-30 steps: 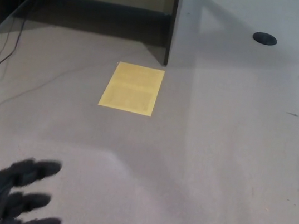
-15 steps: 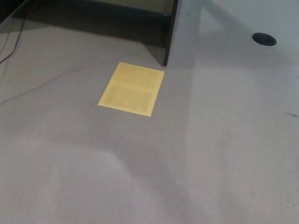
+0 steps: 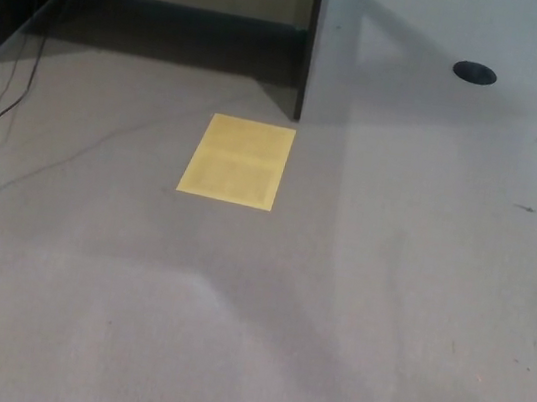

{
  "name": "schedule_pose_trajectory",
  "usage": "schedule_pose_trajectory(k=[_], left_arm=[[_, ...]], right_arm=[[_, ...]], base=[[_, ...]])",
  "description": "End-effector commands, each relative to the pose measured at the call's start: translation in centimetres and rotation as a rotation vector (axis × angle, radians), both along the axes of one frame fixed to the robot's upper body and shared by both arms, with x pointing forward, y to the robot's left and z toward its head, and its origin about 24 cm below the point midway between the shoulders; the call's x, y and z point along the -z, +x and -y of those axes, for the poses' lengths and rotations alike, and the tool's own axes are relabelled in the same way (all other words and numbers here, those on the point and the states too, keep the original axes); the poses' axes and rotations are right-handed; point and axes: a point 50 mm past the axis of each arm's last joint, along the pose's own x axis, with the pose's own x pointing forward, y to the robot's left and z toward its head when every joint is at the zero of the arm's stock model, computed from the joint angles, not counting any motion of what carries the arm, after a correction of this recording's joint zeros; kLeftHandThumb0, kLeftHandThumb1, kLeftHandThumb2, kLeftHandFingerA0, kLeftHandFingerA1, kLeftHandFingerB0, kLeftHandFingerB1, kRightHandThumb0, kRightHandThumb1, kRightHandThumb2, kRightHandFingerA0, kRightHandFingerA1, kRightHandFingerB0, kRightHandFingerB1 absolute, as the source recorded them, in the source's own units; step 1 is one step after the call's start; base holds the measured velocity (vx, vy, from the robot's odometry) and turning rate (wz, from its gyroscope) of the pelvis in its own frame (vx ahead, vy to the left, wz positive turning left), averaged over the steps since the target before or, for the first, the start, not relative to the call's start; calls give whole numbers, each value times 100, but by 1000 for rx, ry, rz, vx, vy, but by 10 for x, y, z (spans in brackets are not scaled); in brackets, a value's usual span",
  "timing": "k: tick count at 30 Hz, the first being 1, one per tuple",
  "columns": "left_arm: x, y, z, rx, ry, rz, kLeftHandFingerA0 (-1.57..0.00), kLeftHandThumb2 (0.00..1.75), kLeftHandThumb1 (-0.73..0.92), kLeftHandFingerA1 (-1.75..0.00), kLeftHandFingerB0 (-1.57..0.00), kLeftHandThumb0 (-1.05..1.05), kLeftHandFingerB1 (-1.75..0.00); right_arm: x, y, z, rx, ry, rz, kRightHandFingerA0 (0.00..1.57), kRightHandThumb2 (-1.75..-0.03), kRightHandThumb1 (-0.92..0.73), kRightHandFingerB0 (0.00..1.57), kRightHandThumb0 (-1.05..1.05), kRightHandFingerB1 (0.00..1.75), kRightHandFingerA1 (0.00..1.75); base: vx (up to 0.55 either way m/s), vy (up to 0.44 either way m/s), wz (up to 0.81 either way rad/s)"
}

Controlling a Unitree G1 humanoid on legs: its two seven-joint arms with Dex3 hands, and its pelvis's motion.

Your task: There is a tripod standing in front of the robot and the robot extends its left arm to grab it. It lifts the tripod and passes it to a person.

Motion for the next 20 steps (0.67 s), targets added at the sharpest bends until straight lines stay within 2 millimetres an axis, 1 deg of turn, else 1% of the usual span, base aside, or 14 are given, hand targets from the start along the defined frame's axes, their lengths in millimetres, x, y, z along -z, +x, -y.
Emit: schedule_pose_trajectory(k=[1,5,6,9,10,14,17,18,19,20], left_arm=[[-16,4,-16,103,203,163,-34,66,45,-45,-34,-37,-39],[-14,5,-17,113,203,150,-34,66,46,-45,-33,-37,-39],[-13,5,-17,116,202,154,-35,55,50,-39,-35,-29,-32],[-14,6,-17,116,201,166,-36,55,51,-40,-35,-28,-32],[-14,5,-17,117,202,168,-34,65,46,-45,-33,-36,-38],[-14,6,-18,125,210,174,-35,67,45,-46,-33,-40,-40],[-13,7,-18,136,225,170,-34,66,45,-46,-33,-38,-39],[-13,7,-18,134,223,171,-33,65,46,-45,-33,-37,-39],[-12,5,-19,134,223,169,-33,56,51,-39,-35,-29,-32],[-13,8,-18,136,225,172,-35,55,51,-38,-35,-29,-32]], right_arm=[[4,-12,8,22,-9,-37,64,-62,-72,44,-40,36,43],[5,-14,9,27,-10,-42,61,-62,-73,44,-40,35,41],[5,-14,10,27,-13,-44,62,-62,-72,44,-40,35,41],[4,-13,10,36,-15,-41,64,-61,-72,45,-40,35,41],[5,-13,9,38,-12,-41,65,-62,-72,44,-39,35,42],[4,-12,9,36,-14,-44,64,-61,-73,44,-39,35,42],[4,-11,9,37,-18,-42,65,-62,-72,44,-39,35,43],[4,-11,9,37,-14,-40,65,-62,-72,44,-39,36,44],[5,-12,9,32,-19,-45,65,-63,-73,43,-40,35,44],[3,-10,10,28,-28,-41,65,-62,-73,43,-40,35,42]], base=[[0,0,0],[0,0,0],[0,0,0],[0,0,0],[0,0,0],[0,0,0],[0,0,0],[0,0,0],[0,0,0],[0,0,0]])
